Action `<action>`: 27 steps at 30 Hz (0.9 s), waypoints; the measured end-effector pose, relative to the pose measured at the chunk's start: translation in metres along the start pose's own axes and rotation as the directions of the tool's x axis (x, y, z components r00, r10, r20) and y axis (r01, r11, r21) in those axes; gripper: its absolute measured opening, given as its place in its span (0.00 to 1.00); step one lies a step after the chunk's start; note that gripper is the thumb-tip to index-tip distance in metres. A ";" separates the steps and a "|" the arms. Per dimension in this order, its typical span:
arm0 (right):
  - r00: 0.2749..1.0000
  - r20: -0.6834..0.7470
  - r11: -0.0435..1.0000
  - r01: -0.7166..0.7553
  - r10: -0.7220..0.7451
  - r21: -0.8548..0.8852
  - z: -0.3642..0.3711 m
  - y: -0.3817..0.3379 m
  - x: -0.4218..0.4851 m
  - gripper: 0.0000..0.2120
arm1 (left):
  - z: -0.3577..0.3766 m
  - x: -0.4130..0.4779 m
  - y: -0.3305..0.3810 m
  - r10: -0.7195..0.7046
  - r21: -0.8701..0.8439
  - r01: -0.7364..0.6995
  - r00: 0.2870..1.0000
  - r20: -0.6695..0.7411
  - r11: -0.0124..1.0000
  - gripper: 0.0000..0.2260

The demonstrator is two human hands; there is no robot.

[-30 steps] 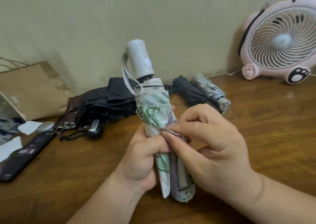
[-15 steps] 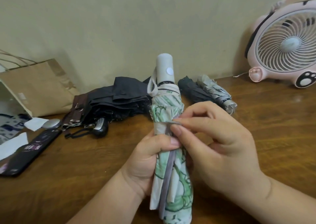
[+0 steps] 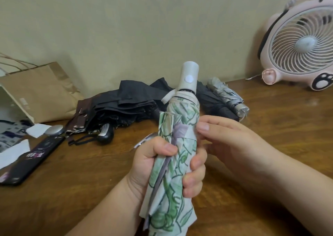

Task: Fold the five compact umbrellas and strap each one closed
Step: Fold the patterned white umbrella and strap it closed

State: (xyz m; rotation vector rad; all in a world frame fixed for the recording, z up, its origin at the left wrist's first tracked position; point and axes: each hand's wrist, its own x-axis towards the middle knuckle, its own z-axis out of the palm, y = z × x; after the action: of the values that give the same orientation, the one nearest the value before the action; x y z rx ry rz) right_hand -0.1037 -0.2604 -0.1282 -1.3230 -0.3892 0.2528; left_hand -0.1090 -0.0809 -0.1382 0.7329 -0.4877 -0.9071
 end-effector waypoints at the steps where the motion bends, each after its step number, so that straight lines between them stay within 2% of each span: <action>1: 0.999 0.041 1.000 -0.015 0.015 -0.003 0.003 -0.001 -0.002 0.18 | -0.001 -0.001 0.000 -0.014 -0.001 0.014 1.000 -0.003 1.000 0.17; 6: 0.998 0.057 0.999 -0.038 0.039 -0.011 0.014 -0.001 -0.005 0.14 | -0.004 -0.004 -0.002 -0.097 0.066 0.101 0.994 -0.059 0.993 0.11; 10: 0.999 0.020 0.997 -0.029 0.030 -0.071 0.019 -0.005 -0.007 0.11 | -0.002 -0.003 -0.002 -0.096 0.122 0.110 0.988 -0.120 0.986 0.14; 12: 0.998 -0.027 0.990 -0.059 0.056 -0.126 0.020 -0.009 -0.009 0.13 | -0.001 -0.003 -0.004 -0.114 0.135 0.132 0.985 -0.132 0.982 0.13; 14: 0.990 -0.133 0.961 -0.069 0.034 -0.267 0.016 -0.013 -0.008 0.20 | 0.000 -0.002 -0.004 -0.149 0.112 0.162 0.982 -0.117 0.980 0.10; 16: 0.955 -0.275 0.877 -0.037 -0.110 -0.478 0.010 -0.015 -0.005 0.29 | 0.000 -0.002 -0.003 -0.171 0.096 0.181 0.979 -0.111 0.979 0.09; 19: 0.789 -0.412 0.764 0.108 -0.455 -0.636 -0.003 -0.016 -0.007 0.27 | 0.000 -0.003 -0.002 -0.190 0.133 0.211 0.970 -0.152 0.969 0.13; 20: 0.743 -0.390 0.726 0.183 -0.543 -0.663 -0.006 -0.019 -0.010 0.24 | 0.001 -0.003 -0.002 -0.197 0.153 0.223 0.966 -0.169 0.963 0.13; 21: 0.727 -0.334 0.683 0.248 -0.600 -0.687 -0.007 -0.021 -0.012 0.22 | 0.002 -0.003 -0.002 -0.201 0.166 0.234 0.960 -0.195 0.958 0.11; 23: 0.792 -0.166 0.633 0.322 -0.588 -0.704 -0.003 -0.027 -0.017 0.17 | 0.002 -0.003 -0.004 -0.192 0.187 0.243 0.948 -0.255 0.952 0.10; 25: 0.889 -0.045 0.619 0.280 -0.456 -0.733 0.005 -0.032 -0.021 0.18 | 0.004 -0.001 -0.006 -0.153 0.210 0.227 0.935 -0.321 0.951 0.11; 27: 0.906 0.005 0.515 0.245 -0.423 -0.821 0.010 -0.041 -0.024 0.19 | 0.007 -0.002 -0.006 -0.101 0.222 0.202 0.913 -0.396 0.954 0.11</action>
State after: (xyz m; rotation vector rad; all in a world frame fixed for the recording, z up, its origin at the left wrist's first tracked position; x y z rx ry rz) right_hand -0.1315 -0.2704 -0.0890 -2.1239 -0.6250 -0.4692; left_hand -0.1177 -0.0844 -0.1381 1.1737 -0.2035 -0.8266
